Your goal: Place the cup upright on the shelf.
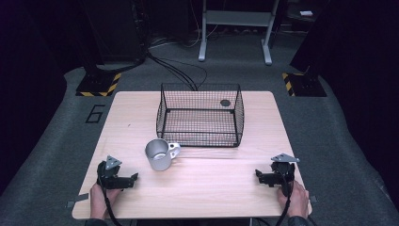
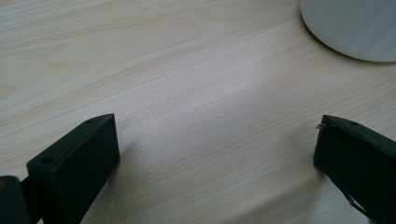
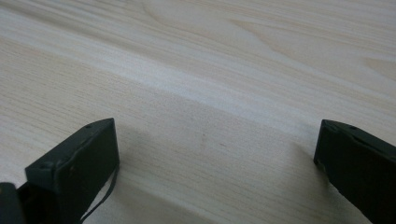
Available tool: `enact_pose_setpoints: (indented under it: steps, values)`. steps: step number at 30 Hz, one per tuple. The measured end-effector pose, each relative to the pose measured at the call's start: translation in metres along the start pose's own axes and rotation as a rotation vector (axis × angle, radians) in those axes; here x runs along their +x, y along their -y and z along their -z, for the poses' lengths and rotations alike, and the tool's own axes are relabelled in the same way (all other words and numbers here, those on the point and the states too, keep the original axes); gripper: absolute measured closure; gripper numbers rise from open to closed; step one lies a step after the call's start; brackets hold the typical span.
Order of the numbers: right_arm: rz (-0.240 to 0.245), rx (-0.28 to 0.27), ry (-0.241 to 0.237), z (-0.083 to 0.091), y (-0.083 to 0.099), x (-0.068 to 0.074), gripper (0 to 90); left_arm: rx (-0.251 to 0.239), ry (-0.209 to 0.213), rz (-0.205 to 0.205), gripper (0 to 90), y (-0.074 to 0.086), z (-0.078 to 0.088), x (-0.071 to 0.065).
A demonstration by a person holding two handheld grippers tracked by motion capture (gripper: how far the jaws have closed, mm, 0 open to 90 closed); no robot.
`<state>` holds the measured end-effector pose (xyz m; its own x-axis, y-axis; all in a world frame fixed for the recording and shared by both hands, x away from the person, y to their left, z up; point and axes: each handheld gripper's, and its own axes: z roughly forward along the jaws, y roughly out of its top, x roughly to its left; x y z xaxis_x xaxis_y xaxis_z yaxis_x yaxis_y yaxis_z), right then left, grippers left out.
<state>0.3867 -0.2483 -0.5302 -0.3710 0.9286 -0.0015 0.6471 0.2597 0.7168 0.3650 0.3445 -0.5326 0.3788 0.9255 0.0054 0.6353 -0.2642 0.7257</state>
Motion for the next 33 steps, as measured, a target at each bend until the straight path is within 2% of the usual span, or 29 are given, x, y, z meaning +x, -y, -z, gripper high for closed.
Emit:
enact_pose_setpoints:
  steps: [13, 18, 21, 25, 33]
  values:
    - [0.024, 0.001, -0.027, -0.002, -0.002, -0.003, 0.0, 0.018, 0.004, 0.002, 0.1, -0.001, 0.001, 0.000]
    - [0.024, 0.001, -0.028, -0.002, -0.002, -0.003, 0.0, 0.003, -0.003, 0.008, 0.1, 0.000, 0.001, 0.001]
    - [0.026, 0.001, -0.028, -0.002, -0.002, -0.003, 0.0, 0.003, 0.016, 0.024, 0.1, -0.001, 0.003, 0.003]
    - [0.025, 0.000, -0.029, -0.002, -0.002, -0.003, 0.0, -0.032, 0.035, 0.030, 0.1, -0.006, 0.010, 0.000]
    - [0.028, -0.001, -0.030, -0.002, -0.002, -0.003, 0.0, -0.091, 0.120, 0.020, 0.1, -0.024, 0.032, -0.011]
